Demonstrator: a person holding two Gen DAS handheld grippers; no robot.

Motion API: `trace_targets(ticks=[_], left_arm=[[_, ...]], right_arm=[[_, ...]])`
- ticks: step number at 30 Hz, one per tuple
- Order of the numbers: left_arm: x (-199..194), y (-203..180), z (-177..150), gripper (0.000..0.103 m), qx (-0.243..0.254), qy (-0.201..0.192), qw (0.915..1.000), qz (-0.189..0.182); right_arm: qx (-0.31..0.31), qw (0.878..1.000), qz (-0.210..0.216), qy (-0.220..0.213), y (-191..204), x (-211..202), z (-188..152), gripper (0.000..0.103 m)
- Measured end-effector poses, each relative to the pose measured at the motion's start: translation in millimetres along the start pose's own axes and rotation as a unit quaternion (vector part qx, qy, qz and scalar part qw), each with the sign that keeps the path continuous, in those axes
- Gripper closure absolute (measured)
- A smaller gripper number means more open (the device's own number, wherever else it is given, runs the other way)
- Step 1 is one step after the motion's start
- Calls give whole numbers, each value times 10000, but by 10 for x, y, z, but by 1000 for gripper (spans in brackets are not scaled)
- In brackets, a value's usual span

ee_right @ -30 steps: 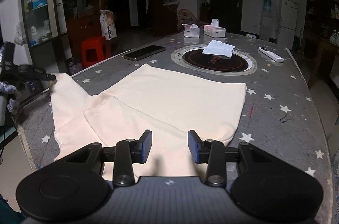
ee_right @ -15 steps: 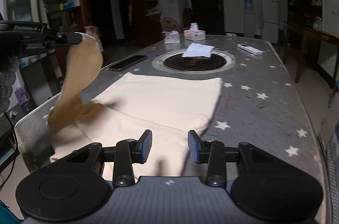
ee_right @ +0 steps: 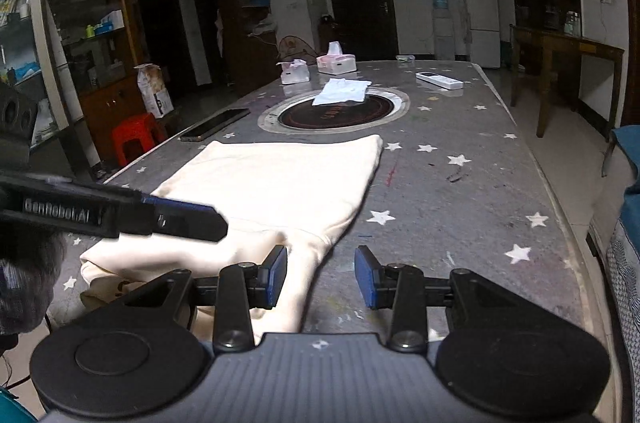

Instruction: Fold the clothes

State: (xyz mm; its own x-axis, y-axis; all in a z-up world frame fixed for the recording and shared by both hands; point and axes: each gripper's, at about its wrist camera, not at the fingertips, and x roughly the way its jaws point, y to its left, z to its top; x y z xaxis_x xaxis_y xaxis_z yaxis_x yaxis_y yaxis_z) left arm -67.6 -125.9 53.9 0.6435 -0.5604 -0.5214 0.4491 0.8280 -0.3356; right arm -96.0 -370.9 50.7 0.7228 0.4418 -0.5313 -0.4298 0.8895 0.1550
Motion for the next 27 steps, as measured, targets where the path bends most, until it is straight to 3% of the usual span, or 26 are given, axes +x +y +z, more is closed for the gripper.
trace_targets(ticks=[6, 13, 18, 21, 27], left_arm=[[-432, 384, -201, 76, 7, -90, 9973, 730], [-755, 858, -483, 77, -281, 172, 9899, 1378], [-921, 947, -527, 79, -336, 129, 9899, 1370], [-938, 937, -409, 78, -271, -32, 9911, 1300], [-613, 930, -217, 78, -48, 30, 9925, 1219]], right_arm=[[-191, 9994, 223, 195, 154, 213, 29, 67], [-310, 9979, 315, 471, 271, 527, 43, 68], [-394, 9968, 242, 649, 301, 665, 45, 81], [-474, 9966, 144, 663, 327, 657, 68, 81], [-575, 9977, 20, 351, 378, 554, 185, 81]])
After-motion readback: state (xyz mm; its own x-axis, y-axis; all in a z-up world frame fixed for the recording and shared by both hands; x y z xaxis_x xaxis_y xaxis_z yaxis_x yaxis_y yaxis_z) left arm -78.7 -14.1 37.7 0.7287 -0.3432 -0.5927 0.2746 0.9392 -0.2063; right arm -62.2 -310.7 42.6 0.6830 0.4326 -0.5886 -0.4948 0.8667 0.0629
